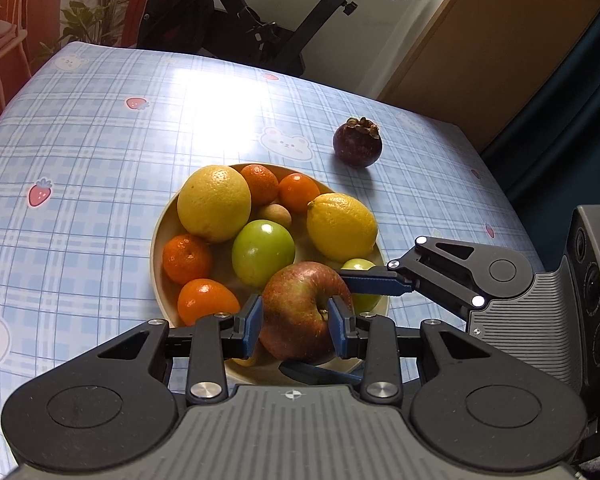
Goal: Organize fruits
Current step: 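Lower the red apple onto the plate and open the left gripper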
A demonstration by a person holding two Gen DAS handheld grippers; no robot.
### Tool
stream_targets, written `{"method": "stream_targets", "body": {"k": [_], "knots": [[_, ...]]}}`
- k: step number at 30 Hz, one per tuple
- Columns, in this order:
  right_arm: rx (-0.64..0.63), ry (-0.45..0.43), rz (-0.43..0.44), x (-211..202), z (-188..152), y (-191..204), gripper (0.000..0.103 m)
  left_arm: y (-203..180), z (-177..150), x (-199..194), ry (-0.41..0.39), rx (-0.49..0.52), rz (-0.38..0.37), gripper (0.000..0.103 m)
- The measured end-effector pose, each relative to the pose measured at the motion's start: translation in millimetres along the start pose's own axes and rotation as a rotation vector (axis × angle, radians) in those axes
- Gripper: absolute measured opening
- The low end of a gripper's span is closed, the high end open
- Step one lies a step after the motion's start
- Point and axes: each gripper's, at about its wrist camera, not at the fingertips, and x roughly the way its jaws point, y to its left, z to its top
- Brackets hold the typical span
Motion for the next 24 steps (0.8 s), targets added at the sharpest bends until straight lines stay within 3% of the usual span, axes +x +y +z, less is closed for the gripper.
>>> {"method": "stream_targets", "body": {"k": [9,19,24], "knots": [[0.009,-0.024,-0.011,-8,1,-3,0.066,5,1,-5,-0.022,-0.019,0.024,0.037],[0.062,-0.114,-0.045,-34,-2,-21,0.065,-6,14,-20,-0.135,-0.032,0.057,0.036],[0.111,-0.186,-0.117,-55,1,-49,0.064,-21,31,-23,-0.209,-0.035,0.064,0.036]]}}
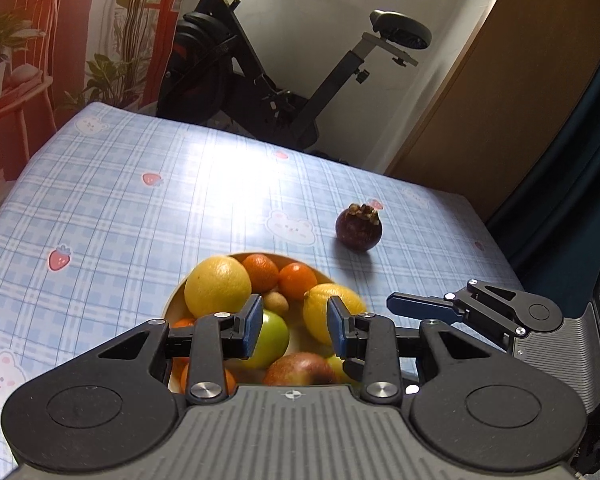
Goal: Organize fruits
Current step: 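Lower the red apple onto the plate and open the left gripper, then grasp the dark purple mangosteen with the left gripper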
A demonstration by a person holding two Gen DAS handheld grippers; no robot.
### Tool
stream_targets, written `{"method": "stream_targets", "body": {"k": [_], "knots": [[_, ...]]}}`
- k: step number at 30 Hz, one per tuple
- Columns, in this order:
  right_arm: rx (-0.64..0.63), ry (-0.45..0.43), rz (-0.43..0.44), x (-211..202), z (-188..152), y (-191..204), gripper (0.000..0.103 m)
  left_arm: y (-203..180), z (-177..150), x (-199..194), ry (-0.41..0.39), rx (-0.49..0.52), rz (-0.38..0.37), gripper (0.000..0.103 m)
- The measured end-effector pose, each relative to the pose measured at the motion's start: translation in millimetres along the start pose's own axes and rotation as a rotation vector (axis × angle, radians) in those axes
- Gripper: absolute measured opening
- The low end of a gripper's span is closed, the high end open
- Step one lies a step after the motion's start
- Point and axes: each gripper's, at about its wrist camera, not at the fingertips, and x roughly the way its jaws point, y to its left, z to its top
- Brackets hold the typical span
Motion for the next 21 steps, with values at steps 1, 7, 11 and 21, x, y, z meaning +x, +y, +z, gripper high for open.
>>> {"method": "stream_targets", "body": {"k": [1,7,11,21], "knots": [[0.015,-0.014,-0.019,-3,2,-8,0.064,-5,4,1,-0.015,0.012,0.008,0.036],[0.114,-0.093,-0.138,-14,8,-63,0.064,-33,28,16,-0.076,0.039,0.018,0.037],[0.148,-0.104,-0.187,-11,6,-95,0.064,-50,47,35,-0.099,0.059,0.017,0.038],[0.158,-0.063,-0.174,34,-5,-138,0.065,-77,76,105,-0.057,0.113,0.015,0.05]]}}
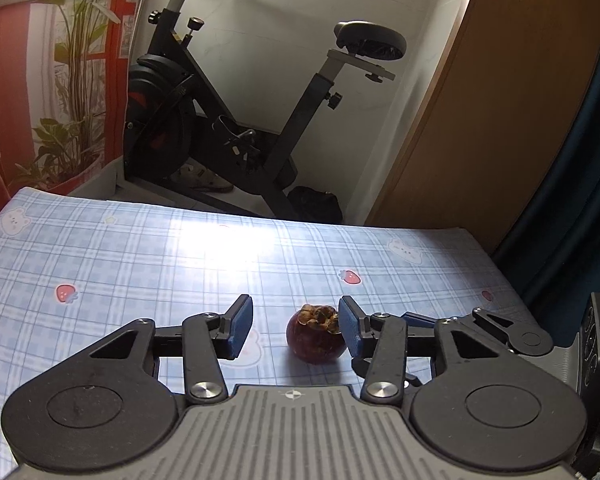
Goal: Organize fruits
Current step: 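Grasp the dark purple mangosteen with the left gripper, then carry the mangosteen onto the plate and open the left gripper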
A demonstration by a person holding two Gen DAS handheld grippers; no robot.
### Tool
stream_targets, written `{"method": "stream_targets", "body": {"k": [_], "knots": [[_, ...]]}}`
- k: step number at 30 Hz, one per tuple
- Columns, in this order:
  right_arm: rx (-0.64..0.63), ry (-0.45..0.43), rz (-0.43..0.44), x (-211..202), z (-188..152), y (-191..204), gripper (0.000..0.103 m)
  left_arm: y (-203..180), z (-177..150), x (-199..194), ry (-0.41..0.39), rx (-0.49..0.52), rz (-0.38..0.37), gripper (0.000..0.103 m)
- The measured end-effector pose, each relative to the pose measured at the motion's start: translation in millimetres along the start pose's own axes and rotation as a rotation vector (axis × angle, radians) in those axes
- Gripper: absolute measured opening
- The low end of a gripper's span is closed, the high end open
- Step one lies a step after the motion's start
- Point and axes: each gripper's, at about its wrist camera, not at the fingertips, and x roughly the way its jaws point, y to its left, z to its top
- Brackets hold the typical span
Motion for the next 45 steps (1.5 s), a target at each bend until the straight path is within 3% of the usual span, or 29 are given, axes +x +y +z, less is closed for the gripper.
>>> {"method": "stream_targets", "body": {"k": [9,22,26,29,36,45], "knots": [[0.044,0.044,0.074,42,-7,-16,0.069,4,8,65,0.116,-0.056,-0.053,0.05],[0.08,0.085,0.118,71,-15,-30,0.071,4,-4,108,0.209,-0.034,-0.089,0.052],[0.09,0.091,0.124,76,-15,-34,0.07,5,-3,112,0.211,-0.037,-0.1,0.056],[0.096,0.082,0.132,76,-16,-35,0.063,4,-3,112,0.213,-0.033,-0.106,0.056],[0.086,0.088,0.137,69,-17,-31,0.062,8,-2,108,0.234,-0.045,-0.126,0.055],[0.047,0.053,0.194,26,-5,9,0.062,22,-7,41,0.217,-0.024,-0.145,0.055]]}}
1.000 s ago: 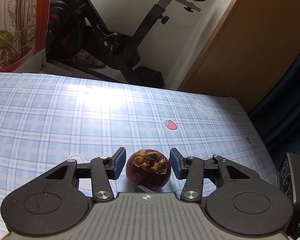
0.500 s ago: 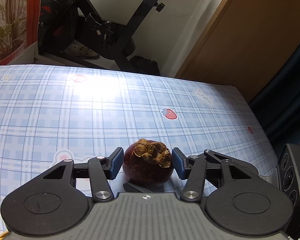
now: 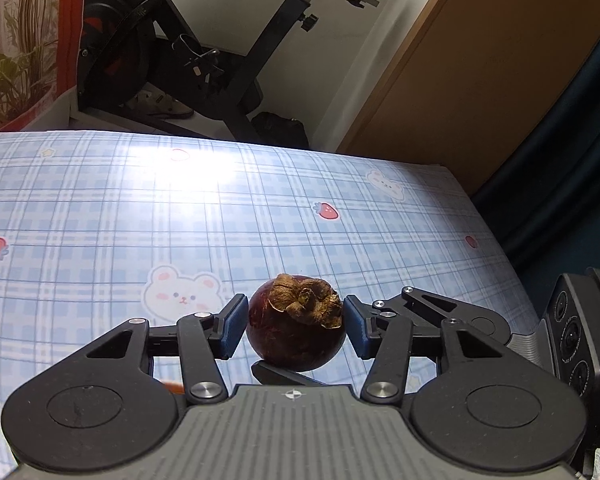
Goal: Organize fruits
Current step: 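Carry the mangosteen onto the plate and open the left gripper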
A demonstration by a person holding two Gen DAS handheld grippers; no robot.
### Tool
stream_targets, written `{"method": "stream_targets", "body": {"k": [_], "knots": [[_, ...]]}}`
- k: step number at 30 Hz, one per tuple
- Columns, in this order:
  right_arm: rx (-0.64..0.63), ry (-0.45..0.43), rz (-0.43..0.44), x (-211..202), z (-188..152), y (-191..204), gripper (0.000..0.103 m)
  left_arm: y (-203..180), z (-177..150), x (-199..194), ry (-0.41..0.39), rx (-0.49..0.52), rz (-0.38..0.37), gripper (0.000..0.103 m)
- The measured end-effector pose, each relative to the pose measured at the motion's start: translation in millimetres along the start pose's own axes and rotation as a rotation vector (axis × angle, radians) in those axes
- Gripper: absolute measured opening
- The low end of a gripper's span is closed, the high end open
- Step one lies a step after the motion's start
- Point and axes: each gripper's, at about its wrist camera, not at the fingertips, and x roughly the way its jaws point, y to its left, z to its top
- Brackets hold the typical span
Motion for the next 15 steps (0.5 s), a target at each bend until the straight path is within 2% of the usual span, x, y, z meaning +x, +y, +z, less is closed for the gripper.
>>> {"method": "stream_targets", "body": {"k": [4,8,15], "knots": [[-0.033,-0.019,0.039,-13,4,33,0.062,10,-10,-37,-0.008,-0.023,-0.004,0.055],[-0.072,-0.017,0.085,-19,6,65,0.062,14,-25,-68,-0.018,-0.003,0.024,0.055],[-0.122,0.034,0.102,-21,-4,105,0.062,28,-48,-90,-0.003,-0.043,0.023,0.054]]}}
